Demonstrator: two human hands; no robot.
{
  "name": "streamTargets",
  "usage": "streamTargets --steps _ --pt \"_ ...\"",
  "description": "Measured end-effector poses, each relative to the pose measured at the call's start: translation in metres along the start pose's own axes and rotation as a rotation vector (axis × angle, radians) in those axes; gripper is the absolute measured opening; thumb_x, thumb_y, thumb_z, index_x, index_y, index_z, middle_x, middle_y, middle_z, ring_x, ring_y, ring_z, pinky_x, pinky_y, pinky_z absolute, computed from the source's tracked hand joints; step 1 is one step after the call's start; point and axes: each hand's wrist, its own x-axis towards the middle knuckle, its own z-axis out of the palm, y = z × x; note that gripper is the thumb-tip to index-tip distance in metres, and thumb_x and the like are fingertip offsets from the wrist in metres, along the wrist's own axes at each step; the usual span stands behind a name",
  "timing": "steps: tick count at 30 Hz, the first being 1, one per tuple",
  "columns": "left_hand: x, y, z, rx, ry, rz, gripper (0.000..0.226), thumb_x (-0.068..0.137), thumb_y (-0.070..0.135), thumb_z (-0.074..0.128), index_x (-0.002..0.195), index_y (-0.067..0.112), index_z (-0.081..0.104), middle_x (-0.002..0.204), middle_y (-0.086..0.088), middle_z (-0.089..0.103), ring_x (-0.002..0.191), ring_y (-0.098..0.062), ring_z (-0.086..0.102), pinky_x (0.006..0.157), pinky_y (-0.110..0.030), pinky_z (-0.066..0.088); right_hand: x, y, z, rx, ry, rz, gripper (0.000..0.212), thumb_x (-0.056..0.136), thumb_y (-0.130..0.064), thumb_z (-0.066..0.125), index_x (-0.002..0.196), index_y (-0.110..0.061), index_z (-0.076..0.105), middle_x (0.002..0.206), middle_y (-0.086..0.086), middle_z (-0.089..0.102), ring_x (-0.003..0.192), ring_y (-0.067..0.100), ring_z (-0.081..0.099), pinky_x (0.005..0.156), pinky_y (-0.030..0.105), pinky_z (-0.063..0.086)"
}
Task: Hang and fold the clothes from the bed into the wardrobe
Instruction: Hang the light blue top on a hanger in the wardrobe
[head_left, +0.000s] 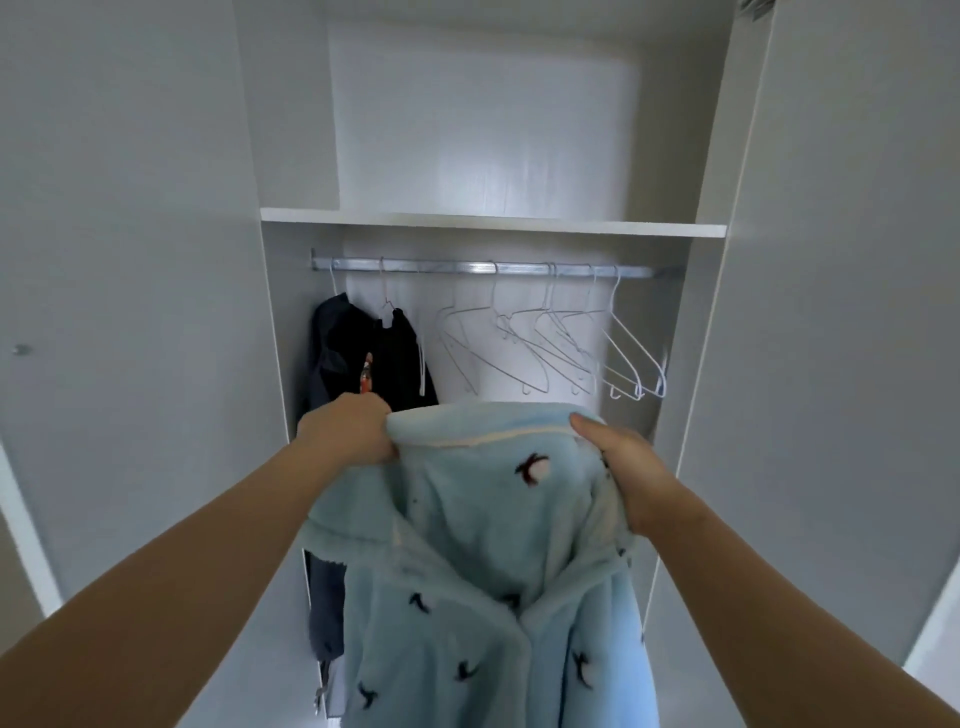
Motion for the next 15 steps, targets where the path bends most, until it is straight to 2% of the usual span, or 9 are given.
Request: streamTargets --steps 2,4,5,7,9,10,12,13,15 --pt "0.011 -0.018 0.011 -0.017 0.079 -0.09 0.016 0.084 0.019 0.052 0.095 0.013 0.061 0.092 -0.004 0.06 0.085 -0.024 0.057 0.072 -0.032 0.045 0.012 0.006 0.016 0.004 0.033 -0.034 0.025 0.086 -0.025 0.065 0.094 -0.002 0.069 0.079 0.017 0.072 0.072 0.03 0.068 0.075 0.039 0.056" --pt "0.024 -0.034 0.022 -0.169 0.102 -0.152 0.013 0.087 0.019 0.048 0.095 0.01 0.054 0.099 -0.01 0.059 0.088 -0.026 0.054 0.073 -0.032 0.042 0.024 0.016 0.03 0.01 0.05 -0.062 0.019 0.086 -0.023 0.064 0.087 -0.005 0.069 0.071 0.013 0.071 0.066 0.026 0.068 0.068 0.034 0.056" --pt "0.029 -0.039 0.025 -0.349 0.067 -0.192 0.015 0.086 0.021 0.051 0.096 0.009 0.052 0.1 -0.012 0.058 0.086 -0.026 0.053 0.072 -0.031 0.042 0.03 0.02 0.035 0.006 0.062 -0.084 0.017 0.087 -0.021 0.063 0.081 -0.007 0.068 0.065 0.009 0.071 0.059 0.021 0.067 0.06 0.029 0.056" --pt "0.034 -0.045 0.027 -0.934 -0.074 -0.324 0.024 0.083 0.021 0.06 0.099 0.003 0.056 0.092 -0.014 0.059 0.078 -0.025 0.054 0.067 -0.031 0.045 0.042 0.024 0.044 -0.057 0.078 -0.13 0.021 0.089 -0.017 0.062 0.07 -0.009 0.064 0.054 0.002 0.066 0.05 0.013 0.063 0.05 0.021 0.052" --pt "0.033 -0.047 0.025 -1.395 -0.232 -0.53 0.02 0.089 0.02 0.06 0.085 0.0 0.059 0.074 -0.013 0.062 0.068 -0.026 0.054 0.058 -0.034 0.049 0.054 0.027 0.055 -0.15 0.055 -0.12 0.021 0.087 -0.018 0.063 0.068 -0.01 0.064 0.055 0.001 0.065 0.056 0.017 0.061 0.056 0.024 0.052" --pt "0.038 -0.049 0.025 -1.508 -0.26 -0.6 0.025 0.092 0.021 0.057 0.078 0.001 0.058 0.063 -0.012 0.063 0.065 -0.026 0.053 0.054 -0.035 0.049 0.061 0.029 0.061 -0.199 0.033 -0.099 0.019 0.086 -0.019 0.064 0.068 -0.012 0.065 0.058 0.001 0.066 0.059 0.019 0.062 0.061 0.028 0.053" --pt "0.044 -0.05 0.024 -1.63 -0.233 -0.637 0.029 0.093 0.025 0.054 0.076 0.001 0.057 0.048 -0.011 0.062 0.064 -0.026 0.052 0.041 -0.03 0.05 0.075 0.033 0.07 -0.28 -0.027 -0.056 0.017 0.085 -0.02 0.065 0.069 -0.014 0.066 0.066 0.004 0.069 0.068 0.023 0.063 0.071 0.035 0.055" --pt "0.051 -0.052 0.023 -1.694 -0.209 -0.63 0.029 0.092 0.027 0.054 0.08 0.001 0.059 0.049 -0.011 0.063 0.065 -0.026 0.054 0.037 -0.028 0.049 0.083 0.037 0.075 -0.295 -0.057 -0.024 0.017 0.085 -0.02 0.064 0.069 -0.014 0.065 0.07 0.006 0.068 0.07 0.024 0.062 0.074 0.036 0.053" --pt "0.066 -0.052 0.018 -1.812 -0.172 -0.625 0.025 0.092 0.029 0.054 0.09 0.006 0.063 0.056 -0.012 0.065 0.065 -0.027 0.058 0.04 -0.03 0.052 0.098 0.041 0.084 -0.32 -0.137 0.042 0.016 0.085 -0.018 0.061 0.069 -0.014 0.063 0.071 0.006 0.064 0.07 0.024 0.059 0.073 0.032 0.049"
